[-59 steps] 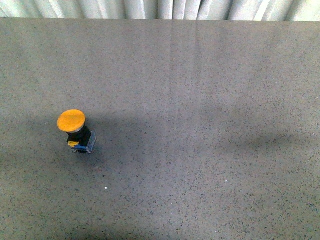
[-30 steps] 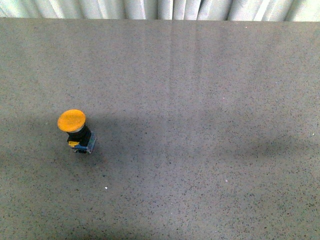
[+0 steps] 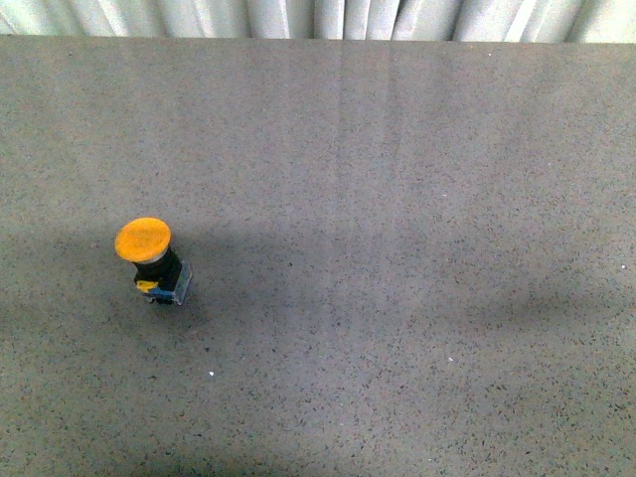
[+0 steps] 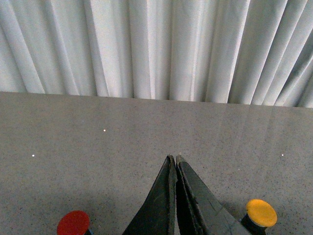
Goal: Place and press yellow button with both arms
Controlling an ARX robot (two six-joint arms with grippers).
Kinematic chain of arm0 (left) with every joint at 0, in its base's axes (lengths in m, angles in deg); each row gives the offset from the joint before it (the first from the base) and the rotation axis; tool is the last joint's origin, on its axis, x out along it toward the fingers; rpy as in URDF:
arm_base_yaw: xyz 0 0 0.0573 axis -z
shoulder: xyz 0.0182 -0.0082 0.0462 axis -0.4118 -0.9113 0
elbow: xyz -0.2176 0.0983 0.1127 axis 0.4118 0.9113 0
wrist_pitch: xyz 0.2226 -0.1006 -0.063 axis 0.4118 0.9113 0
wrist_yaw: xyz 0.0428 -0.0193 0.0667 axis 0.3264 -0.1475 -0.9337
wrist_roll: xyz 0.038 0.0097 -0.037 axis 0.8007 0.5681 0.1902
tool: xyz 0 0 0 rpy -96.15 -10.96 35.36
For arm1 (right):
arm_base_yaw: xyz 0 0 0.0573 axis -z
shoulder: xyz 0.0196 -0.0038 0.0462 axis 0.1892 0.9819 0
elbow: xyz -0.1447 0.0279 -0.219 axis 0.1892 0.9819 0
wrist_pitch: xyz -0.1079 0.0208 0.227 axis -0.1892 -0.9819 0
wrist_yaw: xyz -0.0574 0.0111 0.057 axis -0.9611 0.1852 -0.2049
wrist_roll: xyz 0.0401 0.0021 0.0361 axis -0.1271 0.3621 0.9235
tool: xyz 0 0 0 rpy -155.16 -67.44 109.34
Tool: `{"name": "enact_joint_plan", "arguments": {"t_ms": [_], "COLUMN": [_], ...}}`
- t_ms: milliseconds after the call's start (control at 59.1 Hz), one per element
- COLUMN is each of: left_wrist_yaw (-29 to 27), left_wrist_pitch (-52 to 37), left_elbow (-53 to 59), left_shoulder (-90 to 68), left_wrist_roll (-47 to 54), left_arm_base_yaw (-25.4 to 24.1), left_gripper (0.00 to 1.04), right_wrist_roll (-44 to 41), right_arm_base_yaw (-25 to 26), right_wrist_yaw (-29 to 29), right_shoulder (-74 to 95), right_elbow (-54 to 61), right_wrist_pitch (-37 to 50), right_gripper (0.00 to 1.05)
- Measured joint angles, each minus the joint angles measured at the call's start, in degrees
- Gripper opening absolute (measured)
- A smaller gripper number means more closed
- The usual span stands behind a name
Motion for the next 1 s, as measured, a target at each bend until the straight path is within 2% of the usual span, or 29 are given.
{"name": "enact_joint_plan", "arguments": {"t_ms": [169,288,575,626,880,999], "left_wrist_yaw": [0.0,0.0,0.0,0.0,0.0,0.0], "left_wrist_pitch": [0.0,0.0,0.0,0.0,0.0,0.0], "left_elbow": [0.0,0.0,0.0,0.0,0.0,0.0], "left_shoulder": [0.0,0.0,0.0,0.0,0.0,0.0], "left_wrist_roll": [0.0,0.0,0.0,0.0,0.0,0.0], "left_arm_base_yaw": [0.0,0.0,0.0,0.0,0.0,0.0], "left_gripper": [0.01,0.01,0.03,0.12,0.55,0.83], "right_wrist_roll": [0.0,0.0,0.0,-0.1,-0.1,-0.1], "right_arm_base_yaw": [0.0,0.0,0.0,0.0,0.0,0.0], "right_wrist_yaw": [0.0,0.0,0.0,0.0,0.0,0.0], "right_shoulder": [-2.2,-10.3,-11.7,-11.7,-11.7,-11.7], "right_elbow": [0.0,0.0,0.0,0.0,0.0,0.0], "right_wrist_pitch": [-2.3,-11.6,-12.1,-12.1,-12.1,-12.1], "right_gripper": [0.01,0.01,0.01,0.07,0.49,0.78]}}
